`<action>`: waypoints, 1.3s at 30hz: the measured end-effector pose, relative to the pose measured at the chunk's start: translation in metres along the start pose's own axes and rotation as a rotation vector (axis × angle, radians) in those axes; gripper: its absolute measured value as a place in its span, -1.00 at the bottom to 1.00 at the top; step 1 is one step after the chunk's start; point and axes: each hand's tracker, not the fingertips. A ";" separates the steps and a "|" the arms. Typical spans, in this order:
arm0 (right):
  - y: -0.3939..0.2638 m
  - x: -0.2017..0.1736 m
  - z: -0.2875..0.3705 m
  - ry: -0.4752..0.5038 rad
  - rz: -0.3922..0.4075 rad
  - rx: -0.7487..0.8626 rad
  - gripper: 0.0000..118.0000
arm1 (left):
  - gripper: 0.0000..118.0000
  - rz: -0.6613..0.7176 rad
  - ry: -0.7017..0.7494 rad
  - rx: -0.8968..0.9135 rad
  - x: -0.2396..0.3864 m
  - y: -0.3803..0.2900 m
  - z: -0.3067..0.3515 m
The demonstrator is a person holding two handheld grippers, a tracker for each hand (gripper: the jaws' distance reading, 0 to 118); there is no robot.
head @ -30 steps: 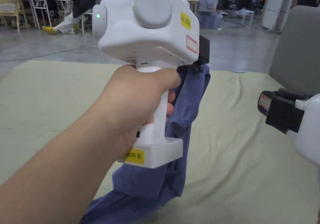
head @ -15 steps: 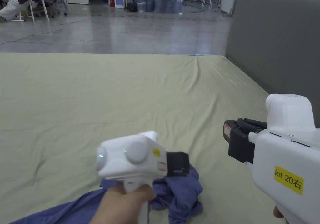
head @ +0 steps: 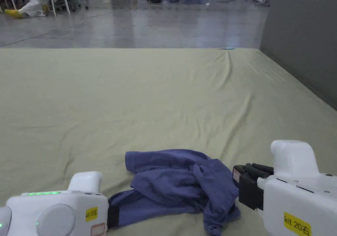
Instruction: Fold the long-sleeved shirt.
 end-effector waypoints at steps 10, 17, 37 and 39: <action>-0.009 0.018 -0.017 -0.049 0.000 -0.037 -1.00 | 0.95 0.049 0.088 0.018 -0.013 0.152 -0.141; -0.013 0.046 -0.050 -0.084 -0.036 -0.156 -1.00 | -0.48 -0.033 0.023 -0.139 -0.012 0.144 -0.210; -0.024 0.073 -0.226 -0.086 -0.048 -0.544 -0.68 | -1.00 -0.041 0.001 -0.032 -0.004 0.148 -0.129; -0.005 0.079 -0.201 -0.049 -0.046 -0.483 -0.73 | -1.00 -0.008 -0.009 -0.015 -0.013 0.152 -0.111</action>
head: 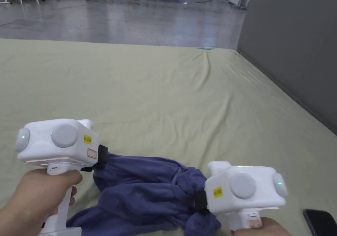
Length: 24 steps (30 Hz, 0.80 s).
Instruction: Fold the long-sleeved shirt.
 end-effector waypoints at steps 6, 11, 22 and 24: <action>0.055 0.009 0.141 0.026 0.091 0.238 -0.75 | -1.00 0.004 -0.021 0.171 -0.014 0.043 0.103; 0.139 0.000 0.231 0.043 0.073 0.368 -0.75 | -1.00 0.020 -0.038 0.349 -0.017 0.103 0.205; 0.329 -0.085 0.338 -0.102 0.174 0.588 -0.75 | -1.00 0.110 0.042 0.637 -0.011 0.264 0.336; 0.354 -0.097 0.354 -0.108 0.169 0.623 -0.75 | -1.00 0.147 0.073 0.682 -0.004 0.285 0.350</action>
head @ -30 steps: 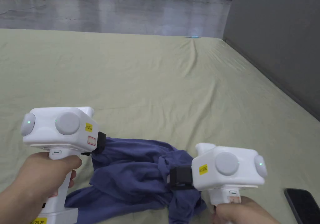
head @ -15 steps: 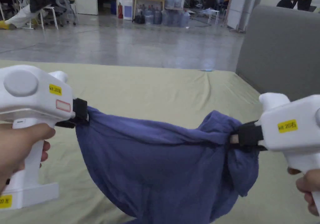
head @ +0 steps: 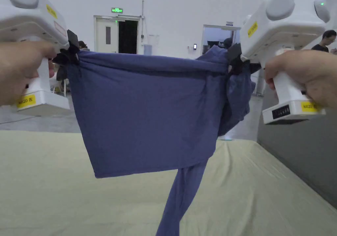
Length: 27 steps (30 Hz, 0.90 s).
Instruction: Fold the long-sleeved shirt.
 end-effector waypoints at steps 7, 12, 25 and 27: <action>0.038 -0.023 -0.006 -0.096 0.065 0.087 -0.76 | -1.00 -0.038 0.053 0.097 0.022 0.042 -0.011; -0.051 -0.013 -0.064 -0.082 0.100 -0.076 -0.76 | -1.00 -0.098 0.053 -0.076 -0.004 -0.036 -0.054; -0.453 0.021 -0.156 0.086 -0.049 -0.661 -0.75 | -1.00 -0.063 0.091 -0.677 -0.123 -0.420 -0.108; -0.472 0.022 -0.137 0.094 -0.054 -0.650 -0.75 | -1.00 -0.077 0.055 -0.677 -0.128 -0.441 -0.085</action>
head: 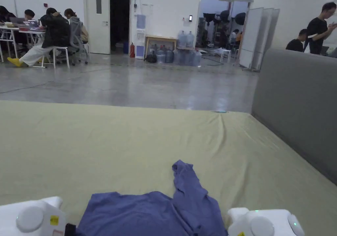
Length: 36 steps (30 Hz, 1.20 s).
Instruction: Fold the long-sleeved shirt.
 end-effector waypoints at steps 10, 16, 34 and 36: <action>-0.095 -0.016 0.046 0.035 0.102 -0.081 -0.75 | -1.00 -0.149 -0.021 -0.056 -0.019 -0.113 0.068; -0.140 -0.034 0.022 -0.025 0.203 -0.159 -0.75 | -1.00 -0.159 0.008 -0.138 -0.028 -0.163 0.049; -0.156 -0.035 0.140 0.070 -0.124 0.132 -0.75 | -0.53 -0.234 0.080 -0.010 0.004 -0.176 0.127; -0.166 -0.044 0.133 0.060 -0.100 0.118 -1.00 | -1.00 -0.284 0.122 -0.027 0.006 -0.182 0.118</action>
